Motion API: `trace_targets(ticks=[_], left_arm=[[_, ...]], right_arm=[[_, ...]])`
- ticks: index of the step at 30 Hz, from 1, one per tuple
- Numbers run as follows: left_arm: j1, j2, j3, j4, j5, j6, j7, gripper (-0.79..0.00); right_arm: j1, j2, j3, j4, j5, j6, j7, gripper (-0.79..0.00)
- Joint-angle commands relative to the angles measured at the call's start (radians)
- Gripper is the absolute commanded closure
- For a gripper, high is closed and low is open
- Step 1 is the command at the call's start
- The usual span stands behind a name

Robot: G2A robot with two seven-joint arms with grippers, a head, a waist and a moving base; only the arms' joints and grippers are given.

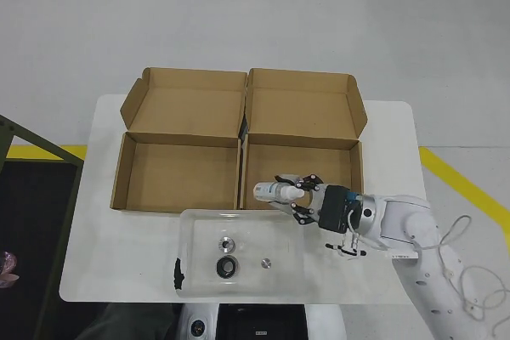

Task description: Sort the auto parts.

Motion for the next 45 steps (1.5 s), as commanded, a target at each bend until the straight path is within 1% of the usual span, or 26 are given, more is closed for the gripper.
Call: trace_targets(ticks=[1,6,12,20,29,38,45], left_arm=[[0.0,0.0,0.0,0.0,0.0,0.0,0.0,-0.785],[0.0,0.0,0.0,0.0,0.0,0.0,0.0,-0.785],[0.0,0.0,0.0,0.0,0.0,0.0,0.0,-0.785],[0.0,0.0,0.0,0.0,0.0,0.0,0.0,-0.785],[0.0,0.0,0.0,0.0,0.0,0.0,0.0,-0.785],[0.0,0.0,0.0,0.0,0.0,0.0,0.0,-0.785],[0.0,0.0,0.0,0.0,0.0,0.0,0.0,-0.785]], right_arm=[[0.016,-0.001,-0.005,0.016,0.009,0.015,0.008,0.0],[0.07,-0.006,-0.034,0.066,0.028,0.048,0.043,0.0],[0.135,-0.016,-0.095,0.13,0.026,0.093,0.111,0.0],[0.219,-0.033,-0.175,0.251,0.02,0.144,0.153,0.0],[0.311,-0.053,-0.236,0.368,0.012,0.204,0.203,0.0],[0.394,-0.076,-0.297,0.489,0.028,0.231,0.242,0.0],[0.426,-0.089,-0.325,0.545,0.036,0.239,0.246,0.0]])
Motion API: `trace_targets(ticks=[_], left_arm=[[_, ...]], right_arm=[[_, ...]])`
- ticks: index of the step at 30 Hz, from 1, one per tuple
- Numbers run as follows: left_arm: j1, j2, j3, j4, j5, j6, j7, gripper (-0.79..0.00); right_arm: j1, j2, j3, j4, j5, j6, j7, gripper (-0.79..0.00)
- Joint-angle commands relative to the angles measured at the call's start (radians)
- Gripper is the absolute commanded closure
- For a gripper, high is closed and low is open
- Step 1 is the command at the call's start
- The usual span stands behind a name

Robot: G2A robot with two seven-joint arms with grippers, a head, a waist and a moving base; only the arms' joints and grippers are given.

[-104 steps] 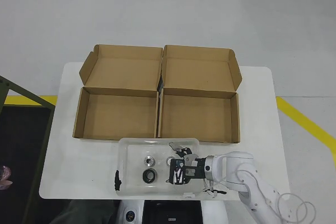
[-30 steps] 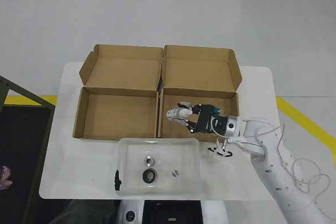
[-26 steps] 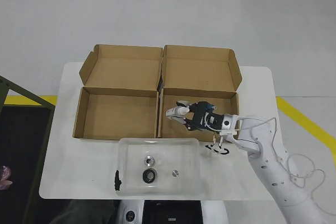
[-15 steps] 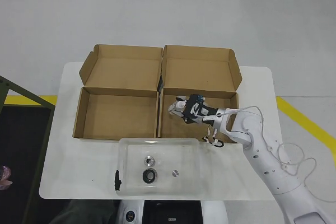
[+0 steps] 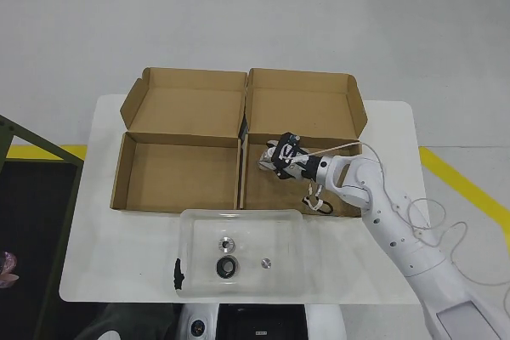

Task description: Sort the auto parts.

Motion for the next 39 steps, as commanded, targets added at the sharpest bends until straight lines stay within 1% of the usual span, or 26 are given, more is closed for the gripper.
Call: trace_targets(ticks=[1,3,5,6,8,11,14,18,20,21,25,28,31,33,37,38,39], left_arm=[[0.0,0.0,0.0,0.0,0.0,0.0,0.0,-0.785],[0.0,0.0,0.0,0.0,0.0,0.0,0.0,-0.785],[0.0,0.0,0.0,0.0,0.0,0.0,0.0,-0.785],[0.0,0.0,0.0,0.0,0.0,0.0,0.0,-0.785],[0.0,0.0,0.0,0.0,0.0,0.0,0.0,-0.785],[0.0,0.0,0.0,0.0,0.0,0.0,0.0,-0.785],[0.0,0.0,0.0,0.0,0.0,0.0,0.0,-0.785],[0.0,0.0,0.0,0.0,0.0,0.0,0.0,-0.785],[0.0,0.0,0.0,0.0,0.0,0.0,0.0,-0.785],[0.0,0.0,0.0,0.0,0.0,0.0,0.0,-0.785],[0.0,0.0,0.0,0.0,0.0,0.0,0.0,-0.785],[0.0,0.0,0.0,0.0,0.0,0.0,0.0,-0.785],[0.0,0.0,0.0,0.0,0.0,0.0,0.0,-0.785],[0.0,0.0,0.0,0.0,0.0,0.0,0.0,-0.785],[0.0,0.0,0.0,0.0,0.0,0.0,0.0,-0.785],[0.0,0.0,0.0,0.0,0.0,0.0,0.0,-0.785],[0.0,0.0,0.0,0.0,0.0,0.0,0.0,-0.785]], right_arm=[[0.007,-0.003,-0.006,0.012,0.002,0.001,0.003,0.0],[0.013,-0.005,-0.012,0.021,0.002,0.001,0.005,-0.015],[0.017,-0.008,-0.02,0.026,0.001,0.001,0.01,-0.182],[0.017,-0.01,-0.023,0.028,0.002,0.003,0.011,-0.24],[0.021,-0.011,-0.026,0.038,0.003,0.003,0.013,-0.296],[0.024,-0.014,-0.031,0.046,0.003,0.004,0.013,-0.32],[0.026,-0.016,-0.032,0.048,0.004,0.005,0.016,-0.372],[0.026,-0.014,-0.022,0.028,-0.001,0.003,0.018,-0.391],[0.023,-0.011,-0.012,0.008,-0.005,-0.003,0.019,-0.468],[0.02,-0.009,-0.006,-0.008,-0.007,-0.007,0.02,-0.517],[-0.005,0.003,0.026,-0.087,-0.019,-0.036,0.03,-0.619],[-0.03,0.015,0.056,-0.162,-0.036,-0.061,0.048,-0.616],[-0.061,0.027,0.085,-0.245,-0.052,-0.088,0.074,-0.68],[-0.087,0.034,0.106,-0.301,-0.056,-0.103,0.089,-0.708],[-0.153,0.05,0.143,-0.408,-0.054,-0.144,0.118,-0.717],[-0.17,0.054,0.149,-0.43,-0.053,-0.157,0.125,-0.73],[-0.185,0.058,0.152,-0.45,-0.054,-0.174,0.136,-0.76]])
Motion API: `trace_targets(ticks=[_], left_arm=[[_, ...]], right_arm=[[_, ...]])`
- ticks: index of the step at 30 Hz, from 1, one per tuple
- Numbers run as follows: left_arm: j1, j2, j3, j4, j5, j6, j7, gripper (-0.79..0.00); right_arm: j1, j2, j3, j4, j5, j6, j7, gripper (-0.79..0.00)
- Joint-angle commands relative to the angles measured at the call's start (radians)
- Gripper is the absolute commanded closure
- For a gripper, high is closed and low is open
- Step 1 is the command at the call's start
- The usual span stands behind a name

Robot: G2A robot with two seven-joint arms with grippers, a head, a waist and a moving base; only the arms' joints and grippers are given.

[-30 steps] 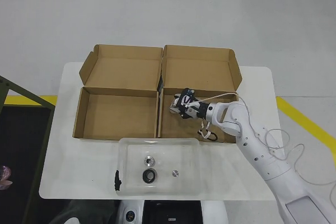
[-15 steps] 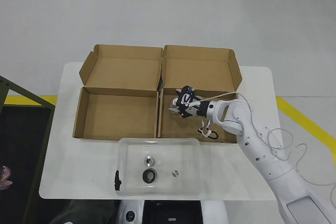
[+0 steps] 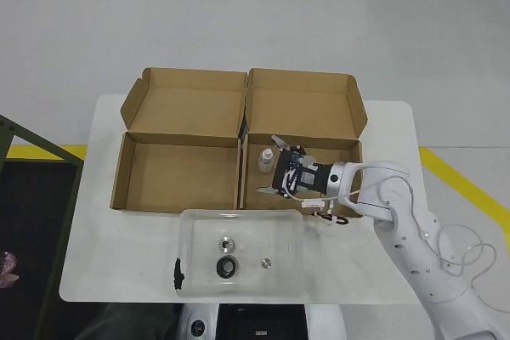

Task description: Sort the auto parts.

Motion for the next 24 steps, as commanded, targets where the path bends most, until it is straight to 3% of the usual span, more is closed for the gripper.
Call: trace_targets(ticks=[1,12,24], left_arm=[[0.0,0.0,0.0,0.0,0.0,0.0,0.0,-0.785],[0.0,0.0,0.0,0.0,0.0,0.0,0.0,-0.785],[0.0,0.0,0.0,0.0,0.0,0.0,0.0,-0.785]], right_arm=[[-0.031,0.007,0.005,-0.041,0.001,-0.032,0.018,-0.785],[-0.191,0.032,-0.021,-0.228,-0.03,-0.107,0.105,-0.785],[-0.279,0.049,-0.091,-0.273,-0.116,-0.142,0.197,-0.77]])
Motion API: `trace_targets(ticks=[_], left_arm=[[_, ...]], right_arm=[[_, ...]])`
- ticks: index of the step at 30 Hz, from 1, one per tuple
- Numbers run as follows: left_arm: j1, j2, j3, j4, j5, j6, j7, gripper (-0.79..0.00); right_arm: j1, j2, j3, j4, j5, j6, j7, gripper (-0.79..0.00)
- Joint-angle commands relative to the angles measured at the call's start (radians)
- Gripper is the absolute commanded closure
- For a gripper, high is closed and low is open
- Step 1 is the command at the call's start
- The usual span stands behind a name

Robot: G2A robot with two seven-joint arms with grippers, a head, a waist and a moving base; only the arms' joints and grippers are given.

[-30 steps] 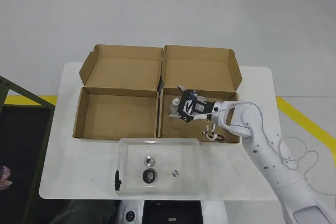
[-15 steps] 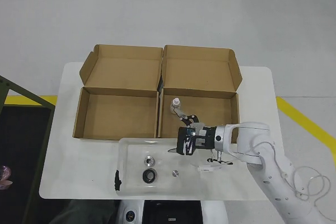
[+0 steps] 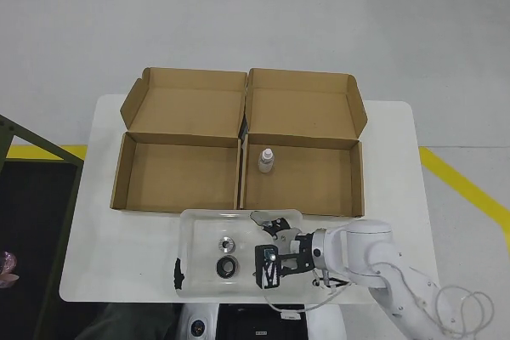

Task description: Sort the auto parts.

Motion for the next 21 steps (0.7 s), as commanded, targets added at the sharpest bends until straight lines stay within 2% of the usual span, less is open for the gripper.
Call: trace_targets(ticks=[1,3,9,19,21], left_arm=[[0.0,0.0,0.0,0.0,0.0,0.0,0.0,-0.785],[0.0,0.0,0.0,0.0,0.0,0.0,0.0,-0.785],[0.0,0.0,0.0,0.0,0.0,0.0,0.0,-0.785],[0.0,0.0,0.0,0.0,0.0,0.0,0.0,-0.785],[0.0,0.0,0.0,0.0,0.0,0.0,0.0,-0.785]], right_arm=[[-0.008,0.003,-0.009,-0.003,-0.016,-0.003,0.021,-0.767],[-0.017,0.005,-0.016,-0.004,-0.022,-0.005,0.034,-0.72],[-0.033,0.013,-0.025,-0.01,-0.044,-0.006,0.084,-0.77],[-0.022,0.015,-0.081,0.007,-0.094,0.011,0.182,-0.73],[-0.013,0.014,-0.097,0.017,-0.097,0.015,0.199,-0.702]])
